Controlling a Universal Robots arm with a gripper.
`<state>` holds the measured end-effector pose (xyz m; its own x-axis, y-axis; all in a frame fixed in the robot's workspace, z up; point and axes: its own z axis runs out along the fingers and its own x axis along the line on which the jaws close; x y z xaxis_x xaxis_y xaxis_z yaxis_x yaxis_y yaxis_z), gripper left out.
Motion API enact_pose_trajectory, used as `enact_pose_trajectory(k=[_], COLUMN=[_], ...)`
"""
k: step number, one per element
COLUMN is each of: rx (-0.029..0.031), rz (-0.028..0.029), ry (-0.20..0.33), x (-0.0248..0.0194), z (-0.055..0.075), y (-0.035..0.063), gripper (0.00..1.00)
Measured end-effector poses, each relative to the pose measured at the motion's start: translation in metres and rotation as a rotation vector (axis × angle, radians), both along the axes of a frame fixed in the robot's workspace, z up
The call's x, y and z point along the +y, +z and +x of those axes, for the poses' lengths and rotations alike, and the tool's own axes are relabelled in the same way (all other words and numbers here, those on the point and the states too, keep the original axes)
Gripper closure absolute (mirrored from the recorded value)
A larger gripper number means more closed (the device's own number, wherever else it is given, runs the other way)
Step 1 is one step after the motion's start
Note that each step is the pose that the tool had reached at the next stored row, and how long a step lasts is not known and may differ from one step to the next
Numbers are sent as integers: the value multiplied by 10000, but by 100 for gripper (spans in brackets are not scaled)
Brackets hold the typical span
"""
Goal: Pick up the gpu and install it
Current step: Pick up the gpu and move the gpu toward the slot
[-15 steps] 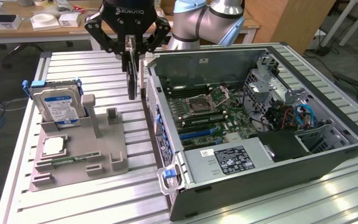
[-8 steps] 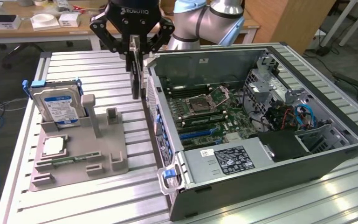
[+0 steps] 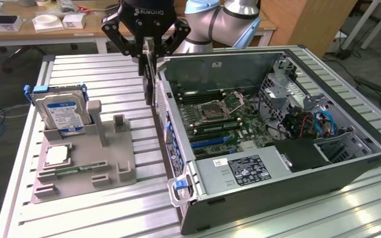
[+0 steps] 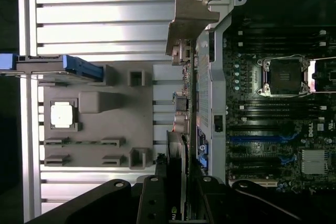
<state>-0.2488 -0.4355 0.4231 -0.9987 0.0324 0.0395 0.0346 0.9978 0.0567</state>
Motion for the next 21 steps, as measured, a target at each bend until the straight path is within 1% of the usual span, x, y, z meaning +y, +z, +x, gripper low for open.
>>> enact_pose_trajectory(k=[21], rx=[0], rz=[0], ry=[6], x=[0], z=[186], y=[0], gripper=[73])
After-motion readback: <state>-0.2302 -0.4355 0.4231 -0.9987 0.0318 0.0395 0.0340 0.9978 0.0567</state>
